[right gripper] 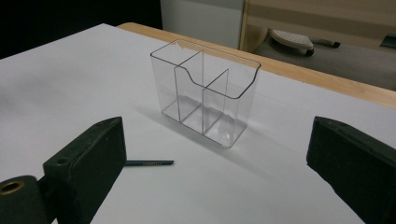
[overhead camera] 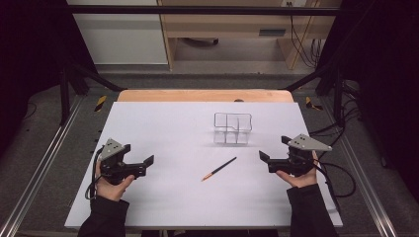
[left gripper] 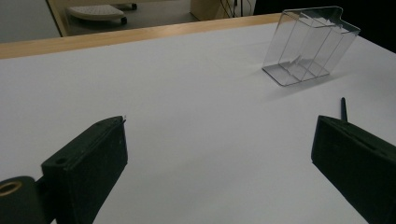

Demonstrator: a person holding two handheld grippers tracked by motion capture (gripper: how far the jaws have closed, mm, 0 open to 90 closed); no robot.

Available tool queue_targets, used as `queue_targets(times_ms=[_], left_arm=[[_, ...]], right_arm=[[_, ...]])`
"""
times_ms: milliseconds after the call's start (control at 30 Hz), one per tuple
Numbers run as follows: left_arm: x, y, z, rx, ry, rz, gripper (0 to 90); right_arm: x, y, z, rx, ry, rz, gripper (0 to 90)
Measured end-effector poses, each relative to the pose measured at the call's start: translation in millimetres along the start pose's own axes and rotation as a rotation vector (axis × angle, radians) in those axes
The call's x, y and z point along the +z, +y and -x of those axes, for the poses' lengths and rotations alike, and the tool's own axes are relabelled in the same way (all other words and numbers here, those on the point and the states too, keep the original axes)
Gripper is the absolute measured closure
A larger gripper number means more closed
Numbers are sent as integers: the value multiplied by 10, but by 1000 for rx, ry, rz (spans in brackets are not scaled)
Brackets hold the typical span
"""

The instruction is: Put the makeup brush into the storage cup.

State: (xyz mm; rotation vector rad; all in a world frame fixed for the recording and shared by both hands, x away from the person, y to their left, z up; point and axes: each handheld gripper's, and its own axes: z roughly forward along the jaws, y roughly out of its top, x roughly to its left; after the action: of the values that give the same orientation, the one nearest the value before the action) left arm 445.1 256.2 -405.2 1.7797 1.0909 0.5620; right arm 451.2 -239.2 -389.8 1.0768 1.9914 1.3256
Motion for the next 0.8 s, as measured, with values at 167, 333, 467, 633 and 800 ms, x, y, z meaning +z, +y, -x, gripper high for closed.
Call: queue_targets(times_ms=[167, 333, 467, 633, 800], left_arm=[[33, 0, 47, 16, -4, -14, 32], [65, -17, 70, 20, -4, -26, 32], [77, -29, 72, 16, -2, -27, 32], [83, -47, 76, 12, 1, -25, 36], [108, -64, 101, 15, -4, -36, 36]], right_arm=[[46, -8, -44, -2, 20, -13, 54], [140, -32, -116, -23, 43, -45, 56], [197, -31, -166, -23, 68, -50, 61], [346, -46, -276, -66, 87, -101, 63], [432, -34, -359, -81, 112, -124, 65]])
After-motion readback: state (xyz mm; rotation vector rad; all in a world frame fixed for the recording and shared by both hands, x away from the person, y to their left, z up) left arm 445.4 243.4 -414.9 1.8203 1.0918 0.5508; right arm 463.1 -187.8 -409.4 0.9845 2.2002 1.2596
